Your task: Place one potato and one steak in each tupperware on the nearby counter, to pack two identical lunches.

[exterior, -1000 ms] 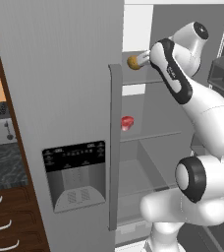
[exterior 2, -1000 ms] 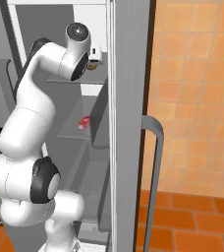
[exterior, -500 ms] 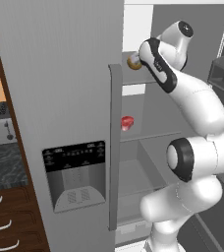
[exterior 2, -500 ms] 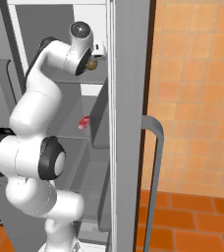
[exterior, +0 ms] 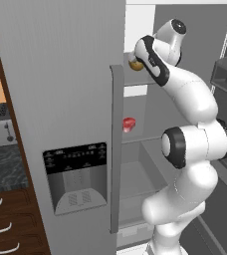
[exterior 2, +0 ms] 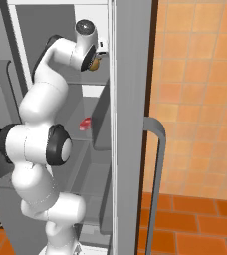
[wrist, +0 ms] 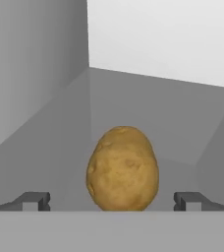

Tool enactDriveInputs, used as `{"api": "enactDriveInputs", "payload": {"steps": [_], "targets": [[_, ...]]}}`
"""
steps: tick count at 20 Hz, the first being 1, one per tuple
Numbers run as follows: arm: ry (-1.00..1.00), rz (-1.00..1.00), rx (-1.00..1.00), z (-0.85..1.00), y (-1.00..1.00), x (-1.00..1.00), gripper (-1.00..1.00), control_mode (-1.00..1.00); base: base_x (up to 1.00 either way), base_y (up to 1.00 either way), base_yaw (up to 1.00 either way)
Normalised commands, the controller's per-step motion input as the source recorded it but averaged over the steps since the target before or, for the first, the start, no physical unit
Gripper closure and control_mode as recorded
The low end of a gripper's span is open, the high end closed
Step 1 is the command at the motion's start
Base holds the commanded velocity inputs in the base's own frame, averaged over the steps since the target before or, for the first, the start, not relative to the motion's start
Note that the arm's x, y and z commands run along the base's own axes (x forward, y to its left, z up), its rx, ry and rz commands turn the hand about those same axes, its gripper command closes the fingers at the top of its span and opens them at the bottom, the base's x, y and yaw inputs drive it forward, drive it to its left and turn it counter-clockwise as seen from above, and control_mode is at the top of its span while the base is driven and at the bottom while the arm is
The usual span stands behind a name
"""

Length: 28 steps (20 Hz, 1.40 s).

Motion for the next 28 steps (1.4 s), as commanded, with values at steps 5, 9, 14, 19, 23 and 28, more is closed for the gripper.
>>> {"api": "enactDriveInputs", "payload": {"steps": [5,9,14,19,23,28], "targets": [[0.05,0.00,-0.02,-0.18,0.00,0.04,-1.00,-1.00,0.00,0.00,0.00],[0.00,0.00,-0.01,-0.14,0.02,0.24,-1.00,-1.00,0.00,0.00,0.00],[0.00,0.00,0.00,-0.05,0.04,0.20,-1.00,-1.00,0.00,0.00,0.00],[0.00,0.00,0.00,-0.03,0.10,0.05,-1.00,-1.00,0.00,0.00,0.00],[0.00,0.00,0.00,-0.15,0.00,0.03,-1.00,-1.00,0.00,0.00,0.00],[0.00,0.00,0.00,-0.23,0.00,0.00,-1.00,-1.00,0.00,0.00,0.00]]}}
